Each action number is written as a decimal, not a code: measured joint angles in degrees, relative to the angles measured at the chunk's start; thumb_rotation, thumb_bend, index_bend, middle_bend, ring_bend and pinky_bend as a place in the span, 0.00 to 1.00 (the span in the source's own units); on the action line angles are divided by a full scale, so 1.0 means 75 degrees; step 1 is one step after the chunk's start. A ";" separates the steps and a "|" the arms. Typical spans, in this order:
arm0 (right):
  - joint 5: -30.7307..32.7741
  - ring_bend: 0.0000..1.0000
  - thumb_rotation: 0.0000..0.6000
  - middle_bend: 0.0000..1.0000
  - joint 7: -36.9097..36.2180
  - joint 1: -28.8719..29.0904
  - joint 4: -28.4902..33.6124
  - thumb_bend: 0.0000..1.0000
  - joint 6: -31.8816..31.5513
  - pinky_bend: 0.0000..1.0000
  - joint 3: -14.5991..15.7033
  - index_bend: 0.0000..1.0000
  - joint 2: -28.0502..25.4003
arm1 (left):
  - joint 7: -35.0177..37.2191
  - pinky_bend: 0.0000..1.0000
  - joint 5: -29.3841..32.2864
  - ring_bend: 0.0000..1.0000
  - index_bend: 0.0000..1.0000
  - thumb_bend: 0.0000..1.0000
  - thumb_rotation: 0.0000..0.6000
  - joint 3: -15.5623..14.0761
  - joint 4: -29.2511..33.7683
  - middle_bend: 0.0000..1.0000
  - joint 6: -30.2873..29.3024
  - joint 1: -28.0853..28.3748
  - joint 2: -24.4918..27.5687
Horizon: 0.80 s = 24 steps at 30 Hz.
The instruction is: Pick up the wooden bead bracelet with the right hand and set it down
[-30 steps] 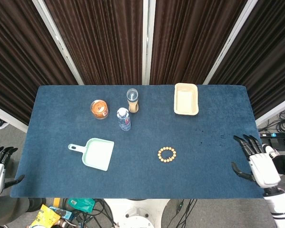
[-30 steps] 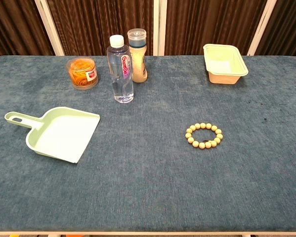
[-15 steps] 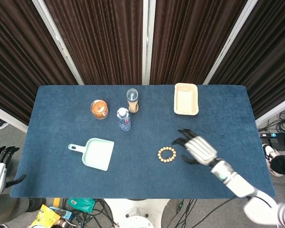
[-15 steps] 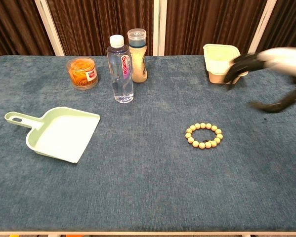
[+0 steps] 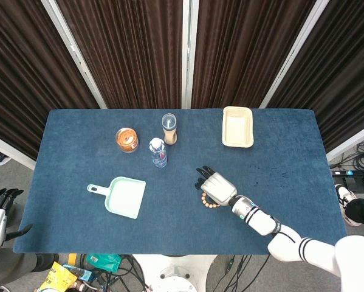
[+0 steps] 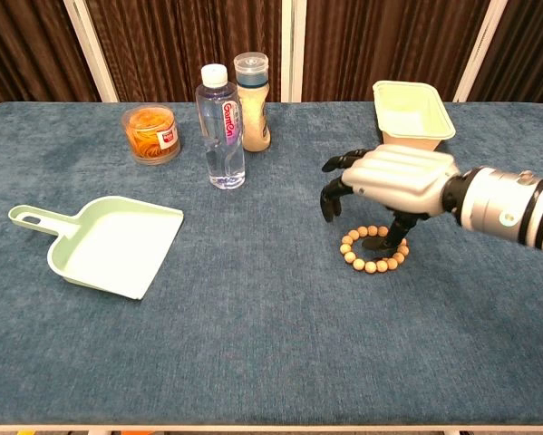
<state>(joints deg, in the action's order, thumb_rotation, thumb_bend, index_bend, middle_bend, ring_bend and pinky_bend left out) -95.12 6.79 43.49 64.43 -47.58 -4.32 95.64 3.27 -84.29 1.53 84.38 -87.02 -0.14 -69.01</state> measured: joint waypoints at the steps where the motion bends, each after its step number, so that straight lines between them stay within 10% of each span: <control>1: -0.0008 0.07 1.00 0.35 0.0058 0.0008 -0.0110 0.20 -0.0037 0.11 0.0035 0.40 0.0070 | 0.0031 0.06 0.0003 0.09 0.19 0.00 1.00 -0.0001 -0.0028 0.16 0.0005 -0.0002 -0.0011; 24: -0.0378 0.12 1.00 0.37 -0.0541 -0.0028 -0.2094 0.36 -0.1109 0.12 0.0844 0.59 0.1205 | 0.0493 0.06 0.0038 0.09 0.19 0.00 1.00 -0.0033 -0.0412 0.16 0.0064 -0.0048 -0.0164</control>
<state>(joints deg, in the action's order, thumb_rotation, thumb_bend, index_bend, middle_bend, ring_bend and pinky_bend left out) -97.95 2.74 43.27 48.73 -55.90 2.01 104.67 6.97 -84.01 1.28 81.28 -86.54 -0.50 -70.24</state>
